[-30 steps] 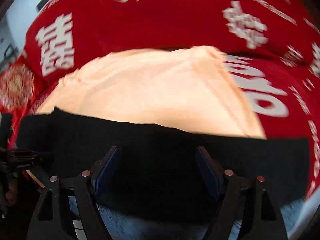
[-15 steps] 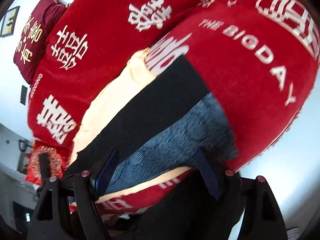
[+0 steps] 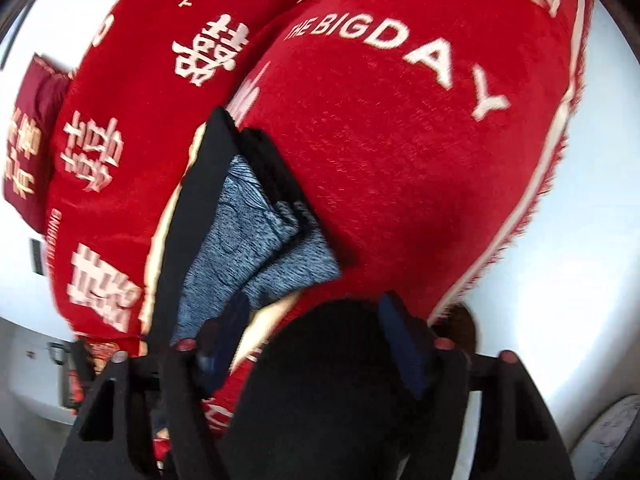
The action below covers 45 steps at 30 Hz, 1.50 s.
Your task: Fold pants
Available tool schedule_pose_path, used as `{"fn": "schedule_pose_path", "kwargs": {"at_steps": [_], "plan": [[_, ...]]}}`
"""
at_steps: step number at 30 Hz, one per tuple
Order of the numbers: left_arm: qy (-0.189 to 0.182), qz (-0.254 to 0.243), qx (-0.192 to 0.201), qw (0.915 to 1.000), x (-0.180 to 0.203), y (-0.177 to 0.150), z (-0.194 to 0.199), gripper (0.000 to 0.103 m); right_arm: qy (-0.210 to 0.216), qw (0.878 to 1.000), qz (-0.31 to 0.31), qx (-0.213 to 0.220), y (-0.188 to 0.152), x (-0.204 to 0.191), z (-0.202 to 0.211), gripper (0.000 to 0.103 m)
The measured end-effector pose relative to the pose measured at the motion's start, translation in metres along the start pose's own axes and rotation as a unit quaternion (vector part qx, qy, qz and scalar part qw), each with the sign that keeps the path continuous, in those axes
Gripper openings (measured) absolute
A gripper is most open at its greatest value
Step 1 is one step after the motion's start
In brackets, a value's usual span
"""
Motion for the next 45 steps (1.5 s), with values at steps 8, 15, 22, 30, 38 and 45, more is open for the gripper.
{"fn": "schedule_pose_path", "kwargs": {"at_steps": [8, 15, 22, 30, 38, 45], "plan": [[-0.004, 0.000, -0.002, 1.0000, 0.003, 0.001, -0.002, 0.013, -0.056, 0.996, 0.073, 0.018, 0.023, -0.026, -0.001, 0.016], [-0.001, -0.006, 0.002, 1.0000, 0.000, -0.002, 0.000, 0.013, -0.149, 0.979, 0.138, 0.033, 0.052, -0.045, 0.023, 0.000], [-0.009, 0.007, 0.000, 0.9999, -0.008, -0.002, 0.003, 0.013, -0.138, 0.951, 0.277, 0.010, 0.028, -0.137, -0.003, 0.023], [0.014, 0.055, 0.024, 0.9981, -0.043, 0.005, 0.012, 0.013, -0.108, 0.846, 0.515, -0.082, -0.046, -0.267, -0.114, 0.094], [0.067, 0.114, 0.028, 0.9909, -0.131, 0.001, 0.011, 0.014, -0.202, 0.826, 0.505, -0.146, -0.052, -0.254, -0.155, 0.102], [0.052, 0.217, 0.059, 0.9730, -0.225, -0.004, 0.046, 0.014, -0.204, 0.828, 0.502, -0.144, -0.052, -0.260, -0.156, 0.103]]}}
Point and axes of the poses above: each gripper's, at about its wrist camera, not at the fingertips, and z roughly against the way its jaws point, x to its right, y to its top, the point moved 1 cm from there along -z, roughly the way its jaws point, and after that the axes turned 11 degrees about z, right-handed, at the moved point
